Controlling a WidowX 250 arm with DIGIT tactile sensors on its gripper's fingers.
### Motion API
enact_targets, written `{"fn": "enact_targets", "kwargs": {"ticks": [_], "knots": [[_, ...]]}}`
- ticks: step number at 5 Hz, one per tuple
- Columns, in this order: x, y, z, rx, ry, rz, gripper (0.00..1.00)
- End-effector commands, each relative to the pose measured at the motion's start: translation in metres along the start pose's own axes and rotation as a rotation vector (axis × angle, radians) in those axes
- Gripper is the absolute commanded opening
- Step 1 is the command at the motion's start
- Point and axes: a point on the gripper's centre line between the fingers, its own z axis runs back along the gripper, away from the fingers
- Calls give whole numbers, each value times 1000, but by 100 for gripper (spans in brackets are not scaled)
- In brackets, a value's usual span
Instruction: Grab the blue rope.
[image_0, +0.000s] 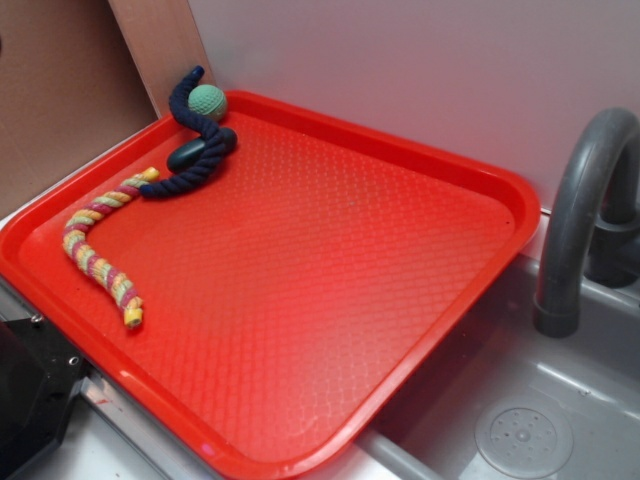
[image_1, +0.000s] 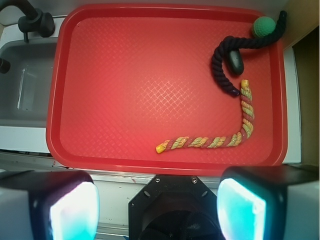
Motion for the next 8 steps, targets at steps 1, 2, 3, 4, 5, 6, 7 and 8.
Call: {"fn": "enact_targets", "kwargs": {"ticks": [1, 2, 3, 4, 5, 6, 7, 8], "knots": [[0, 0, 0, 0, 0, 0, 100], [17, 12, 0, -4, -36, 216, 100], [31, 29, 6, -40, -42, 432, 100], [44, 44, 0, -34, -16, 652, 100], [62, 71, -12, -90, 6, 913, 100], [82, 95, -19, -35, -45, 1101, 100], [93, 114, -32, 24, -93, 1221, 100], [98, 130, -62, 93, -127, 1264, 100]]}}
